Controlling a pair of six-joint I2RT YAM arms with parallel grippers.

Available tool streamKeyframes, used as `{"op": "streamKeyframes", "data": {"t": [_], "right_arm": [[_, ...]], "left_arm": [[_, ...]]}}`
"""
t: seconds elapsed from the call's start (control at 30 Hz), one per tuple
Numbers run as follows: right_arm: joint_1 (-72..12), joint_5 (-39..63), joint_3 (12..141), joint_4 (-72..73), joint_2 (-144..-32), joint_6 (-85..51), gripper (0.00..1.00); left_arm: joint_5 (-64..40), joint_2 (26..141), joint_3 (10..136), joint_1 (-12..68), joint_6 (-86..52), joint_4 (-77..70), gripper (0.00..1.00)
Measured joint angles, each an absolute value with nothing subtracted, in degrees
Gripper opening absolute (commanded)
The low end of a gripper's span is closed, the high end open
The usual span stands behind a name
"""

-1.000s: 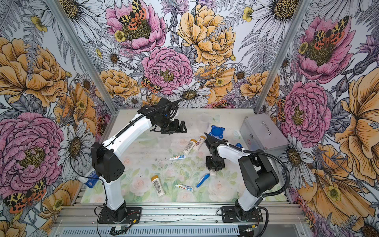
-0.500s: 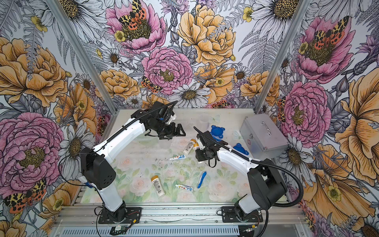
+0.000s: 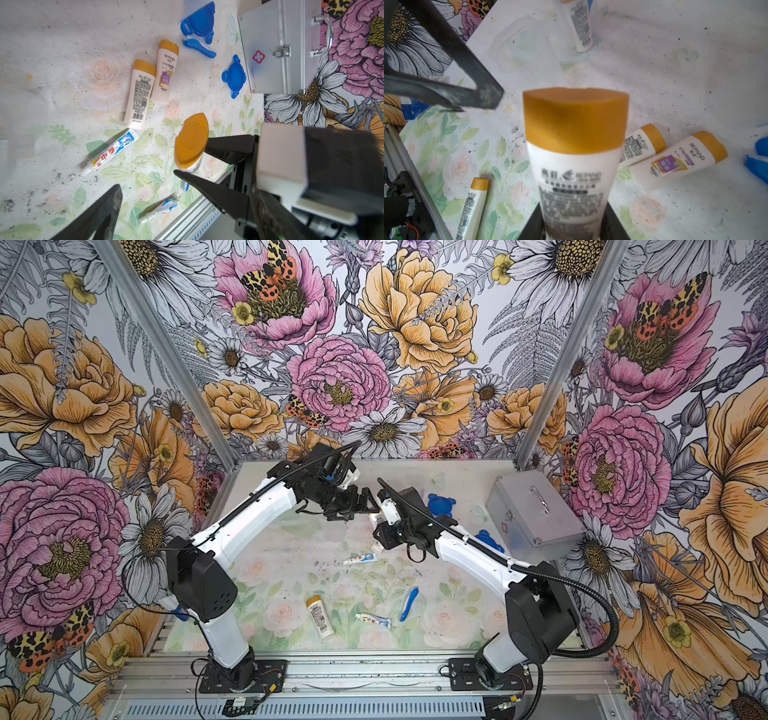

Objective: Pack away toiletry kits
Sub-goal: Pick up the toiletry item from the center of the board.

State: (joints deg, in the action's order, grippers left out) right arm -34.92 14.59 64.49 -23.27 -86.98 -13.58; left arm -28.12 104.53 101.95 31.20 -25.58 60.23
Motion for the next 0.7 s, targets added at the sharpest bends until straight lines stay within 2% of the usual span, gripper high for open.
{"op": "streamKeyframes", "data": {"t": [0.4, 0.6, 0.7], "right_arm": [[-35.75, 19.03, 65.56, -20.62, -87.05, -11.75, 0.25], [-36.58, 21.3, 66.59, -20.47, -87.05, -10.68, 0.26], [-36.69, 21.34, 66.65, -20.47, -87.11, -10.72, 0.26]], "left_arm": [[-29.28, 105.6, 98.13, 28.77, -28.23, 56.34, 0.78], [-29.47, 106.21, 98.43, 29.3, -29.76, 53.45, 0.48], [-29.76, 106.26, 98.45, 29.5, -30.13, 52.82, 0.38]]}}
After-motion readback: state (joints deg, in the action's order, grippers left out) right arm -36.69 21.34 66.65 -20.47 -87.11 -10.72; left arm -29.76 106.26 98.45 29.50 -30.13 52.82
